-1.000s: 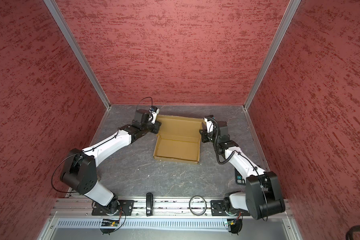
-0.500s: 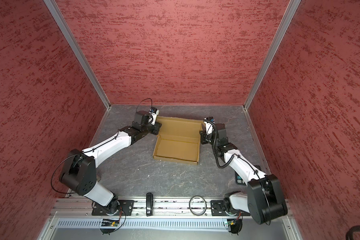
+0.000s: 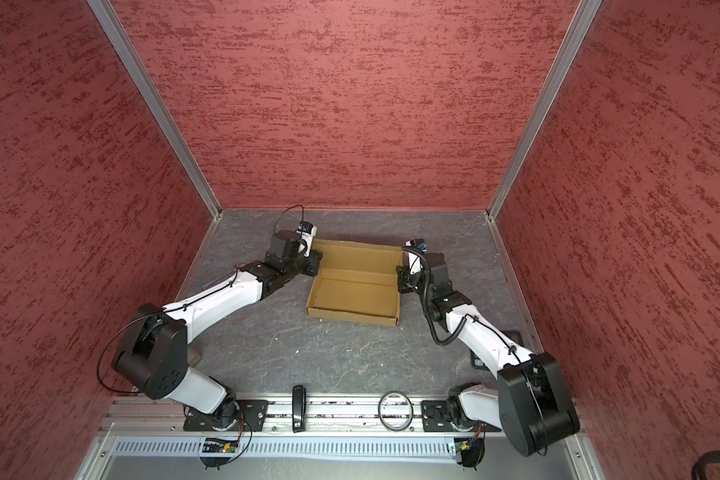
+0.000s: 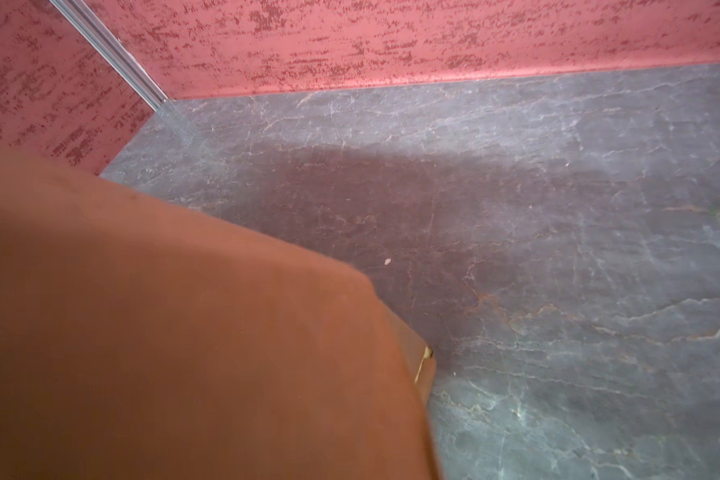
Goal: Fold the paper box
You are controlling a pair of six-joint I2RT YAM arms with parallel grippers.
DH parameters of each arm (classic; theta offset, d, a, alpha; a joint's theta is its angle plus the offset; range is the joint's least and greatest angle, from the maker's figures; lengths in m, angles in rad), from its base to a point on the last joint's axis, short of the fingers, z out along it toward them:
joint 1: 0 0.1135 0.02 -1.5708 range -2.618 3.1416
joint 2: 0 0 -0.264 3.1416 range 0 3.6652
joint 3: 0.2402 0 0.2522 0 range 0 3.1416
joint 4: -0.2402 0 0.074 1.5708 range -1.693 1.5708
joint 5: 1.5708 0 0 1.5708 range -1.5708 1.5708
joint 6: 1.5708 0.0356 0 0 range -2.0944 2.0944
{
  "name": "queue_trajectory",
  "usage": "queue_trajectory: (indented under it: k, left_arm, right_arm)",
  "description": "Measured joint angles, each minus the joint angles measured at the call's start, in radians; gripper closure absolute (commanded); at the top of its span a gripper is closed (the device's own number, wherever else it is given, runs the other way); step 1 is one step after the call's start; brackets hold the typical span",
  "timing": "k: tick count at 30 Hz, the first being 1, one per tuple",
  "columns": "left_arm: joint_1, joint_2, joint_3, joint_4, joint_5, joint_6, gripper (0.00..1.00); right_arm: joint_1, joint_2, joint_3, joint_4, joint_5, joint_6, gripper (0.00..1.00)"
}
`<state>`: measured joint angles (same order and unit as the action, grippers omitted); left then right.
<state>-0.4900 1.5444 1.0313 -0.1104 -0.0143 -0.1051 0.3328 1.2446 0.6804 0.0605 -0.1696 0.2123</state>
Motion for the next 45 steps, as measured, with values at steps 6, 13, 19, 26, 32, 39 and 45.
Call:
queue_trajectory:
  k: [6,13,19,26,32,39,45]
  left_arm:
    - [-0.016,-0.035,-0.039,0.008,-0.023,-0.019,0.75]
    - [-0.032,-0.08,-0.098,0.027,-0.037,-0.034,0.75]
    - [-0.052,-0.102,-0.142,0.048,-0.059,-0.048,0.76]
    - [-0.086,-0.126,-0.209,0.045,-0.067,-0.064,0.76]
    - [-0.121,-0.15,-0.25,0.038,-0.067,-0.072,0.76]
    - [-0.129,-0.159,-0.264,0.045,-0.087,-0.085,0.76]
    - [-0.134,-0.159,-0.282,0.053,-0.113,-0.092,0.76]
  right_arm:
    - [0.027,-0.033,-0.025,0.003,0.019,0.021,0.82]
    - [0.054,-0.071,-0.057,0.005,0.036,0.039,0.81]
    - [0.083,-0.108,-0.104,0.01,0.044,0.058,0.8]
    - [0.125,-0.133,-0.158,0.014,0.044,0.082,0.78]
    - [0.161,-0.184,-0.202,0.019,0.042,0.103,0.75]
    - [0.169,-0.27,-0.211,0.019,0.04,0.12,0.72]
    - [0.171,-0.347,-0.255,0.016,0.014,0.137,0.71]
